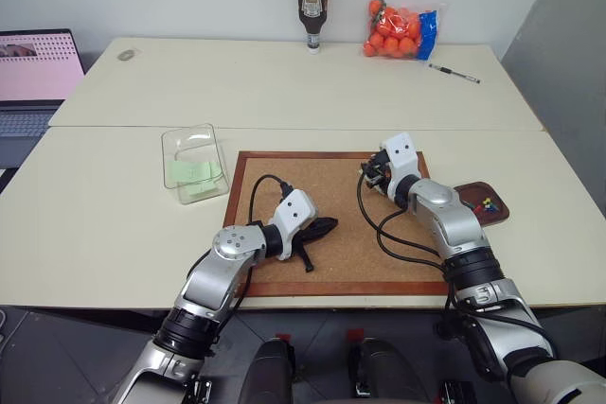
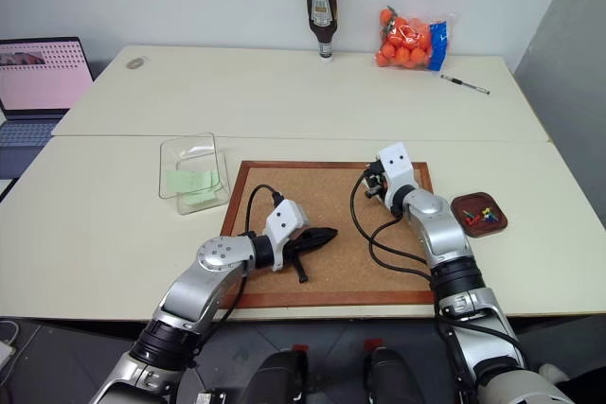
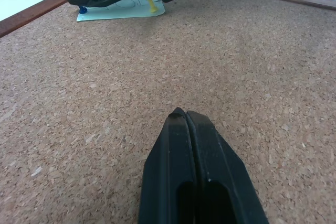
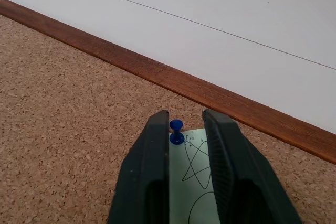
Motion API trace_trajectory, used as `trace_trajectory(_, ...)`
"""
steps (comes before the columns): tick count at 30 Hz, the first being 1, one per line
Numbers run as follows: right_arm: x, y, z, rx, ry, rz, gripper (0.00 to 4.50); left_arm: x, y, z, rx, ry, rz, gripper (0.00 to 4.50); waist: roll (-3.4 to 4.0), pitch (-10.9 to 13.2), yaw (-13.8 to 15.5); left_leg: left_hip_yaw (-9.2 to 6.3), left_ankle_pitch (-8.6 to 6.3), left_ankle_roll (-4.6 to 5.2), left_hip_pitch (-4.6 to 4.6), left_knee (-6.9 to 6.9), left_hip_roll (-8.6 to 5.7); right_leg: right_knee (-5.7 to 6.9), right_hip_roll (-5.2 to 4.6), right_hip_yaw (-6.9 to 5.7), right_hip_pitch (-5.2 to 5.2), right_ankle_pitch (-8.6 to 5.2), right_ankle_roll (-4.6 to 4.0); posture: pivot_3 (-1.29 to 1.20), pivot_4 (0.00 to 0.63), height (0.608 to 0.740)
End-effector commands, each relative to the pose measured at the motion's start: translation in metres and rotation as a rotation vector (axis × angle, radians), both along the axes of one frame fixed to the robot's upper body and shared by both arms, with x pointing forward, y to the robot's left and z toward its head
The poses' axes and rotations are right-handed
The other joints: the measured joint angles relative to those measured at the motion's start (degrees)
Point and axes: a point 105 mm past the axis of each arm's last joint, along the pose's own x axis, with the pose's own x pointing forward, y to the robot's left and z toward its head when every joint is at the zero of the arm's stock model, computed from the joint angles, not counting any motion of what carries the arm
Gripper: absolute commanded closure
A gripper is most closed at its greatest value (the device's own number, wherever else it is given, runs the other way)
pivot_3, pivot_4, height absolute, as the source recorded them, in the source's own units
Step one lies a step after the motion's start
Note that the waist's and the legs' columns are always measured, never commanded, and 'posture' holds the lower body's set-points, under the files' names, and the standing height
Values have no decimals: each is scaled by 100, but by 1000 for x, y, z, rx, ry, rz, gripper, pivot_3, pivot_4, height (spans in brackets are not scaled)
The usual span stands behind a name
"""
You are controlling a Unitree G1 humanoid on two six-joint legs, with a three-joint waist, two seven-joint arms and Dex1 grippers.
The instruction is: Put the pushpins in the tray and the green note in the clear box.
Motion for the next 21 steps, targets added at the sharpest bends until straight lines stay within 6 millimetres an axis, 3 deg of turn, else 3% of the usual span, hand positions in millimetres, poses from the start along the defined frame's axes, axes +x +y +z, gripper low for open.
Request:
trace_trajectory(1, 6, 2, 24, -19, -69, -5, 4487, -6, -1, -14, 37, 44, -9, 4500, 0, 0, 1, 0, 0, 0, 0, 0, 0, 0, 0, 0, 0, 0, 0, 0, 150, 740)
trace_trajectory(9, 4, 3, 34, 13, -71, -6, 4487, -7, -2, -15, 39, 43, -8, 4500, 1, 0, 0, -1, 0, 0, 0, 0, 0, 0, 0, -1, 0, 0, -1, 0, 150, 740)
trace_trajectory(19, -12, 7, 53, 71, -130, 27, 4487, -7, -1, -17, 43, 42, -6, 4500, 1, -1, 3, -4, 0, 0, 0, 0, 1, 0, 0, -2, 1, -2, 4, 0, 150, 740)
trace_trajectory(20, -13, 6, 53, 62, -130, 25, 4131, -7, -2, -17, 43, 42, -6, 4500, 1, -1, 3, -4, 0, 0, 0, 0, 1, 0, 0, -1, 1, -2, 4, 0, 150, 740)
trace_trajectory(21, -13, 5, 53, 58, -129, 23, 4056, -7, -2, -17, 43, 42, -7, 4500, 1, -1, 3, -3, 0, 0, 1, 0, 1, 0, 0, 0, 0, -2, 4, 0, 150, 740)
